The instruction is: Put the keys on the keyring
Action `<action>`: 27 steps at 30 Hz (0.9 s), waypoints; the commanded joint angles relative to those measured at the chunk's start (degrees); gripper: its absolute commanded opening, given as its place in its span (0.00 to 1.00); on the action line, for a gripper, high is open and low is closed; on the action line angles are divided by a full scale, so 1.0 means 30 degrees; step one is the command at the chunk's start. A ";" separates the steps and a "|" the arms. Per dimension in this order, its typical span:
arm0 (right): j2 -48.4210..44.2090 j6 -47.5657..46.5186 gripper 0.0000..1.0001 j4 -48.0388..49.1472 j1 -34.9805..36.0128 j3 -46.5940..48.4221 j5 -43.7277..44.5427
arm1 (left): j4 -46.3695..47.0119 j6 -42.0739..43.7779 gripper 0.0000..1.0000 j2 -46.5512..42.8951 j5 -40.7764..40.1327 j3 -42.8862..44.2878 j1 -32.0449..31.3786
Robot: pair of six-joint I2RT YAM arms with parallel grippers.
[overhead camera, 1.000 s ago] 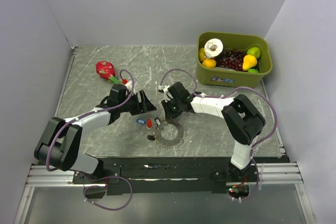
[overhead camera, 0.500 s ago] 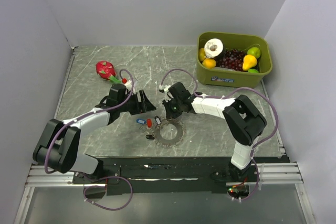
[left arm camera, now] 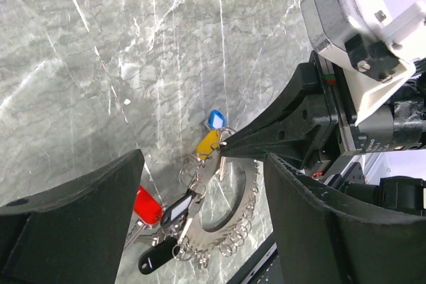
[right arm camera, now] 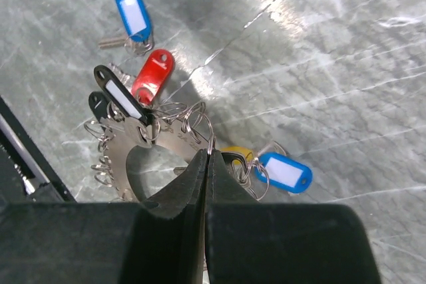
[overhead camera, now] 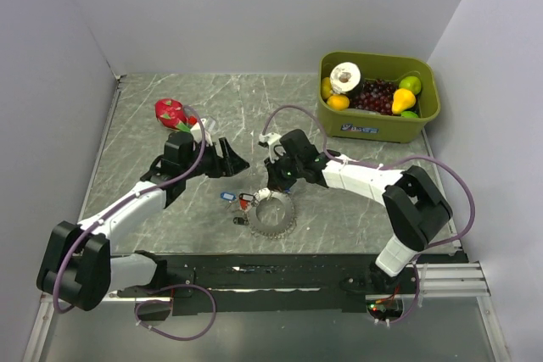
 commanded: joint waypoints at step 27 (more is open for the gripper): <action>-1.0992 -0.1205 0.00 0.2195 -0.1037 -0.0422 -1.0192 | 0.5494 0.1913 0.57 -0.4628 0.8390 0.0655 -0.2267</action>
